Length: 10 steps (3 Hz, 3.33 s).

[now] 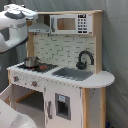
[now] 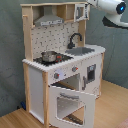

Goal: Play with the kitchen

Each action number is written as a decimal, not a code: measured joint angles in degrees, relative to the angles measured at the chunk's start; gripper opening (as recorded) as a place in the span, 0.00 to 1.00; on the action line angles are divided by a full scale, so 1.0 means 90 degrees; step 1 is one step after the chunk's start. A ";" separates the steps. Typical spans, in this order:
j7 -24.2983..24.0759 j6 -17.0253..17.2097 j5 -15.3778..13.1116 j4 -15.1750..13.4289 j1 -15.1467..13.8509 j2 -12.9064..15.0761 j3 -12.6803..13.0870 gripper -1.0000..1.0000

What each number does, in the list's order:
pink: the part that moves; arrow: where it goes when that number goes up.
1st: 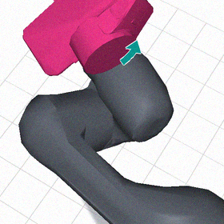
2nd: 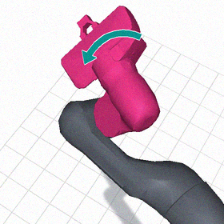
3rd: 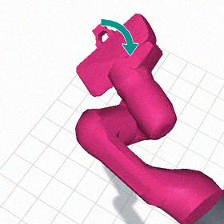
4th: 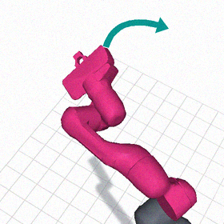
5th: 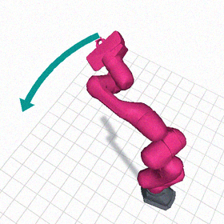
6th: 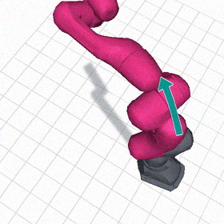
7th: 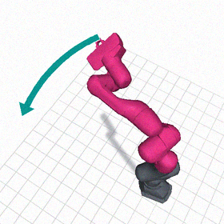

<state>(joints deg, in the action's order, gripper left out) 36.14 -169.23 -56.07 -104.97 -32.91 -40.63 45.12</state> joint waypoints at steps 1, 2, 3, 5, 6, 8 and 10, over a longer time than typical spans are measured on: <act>-0.0613 0.0290 0.0000 0.0162 -0.0384 -0.0328 0.0303 1.00; -0.1077 0.0499 0.0000 0.0218 -0.0628 -0.0588 0.0463 1.00; -0.1564 0.0692 0.0000 0.0231 -0.0862 -0.0869 0.0593 1.00; -0.2969 0.1153 0.0003 0.0237 -0.1472 -0.1705 0.0823 1.00; -0.3588 0.1380 0.0009 0.0258 -0.1697 -0.2068 0.0875 1.00; -0.4803 0.1977 0.0021 0.0452 -0.2073 -0.2573 0.1039 1.00; -0.5759 0.2763 0.0035 0.1019 -0.2480 -0.2607 0.1485 1.00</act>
<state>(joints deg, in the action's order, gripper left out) -15.69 -144.37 -55.76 -95.80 -55.23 -64.09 58.49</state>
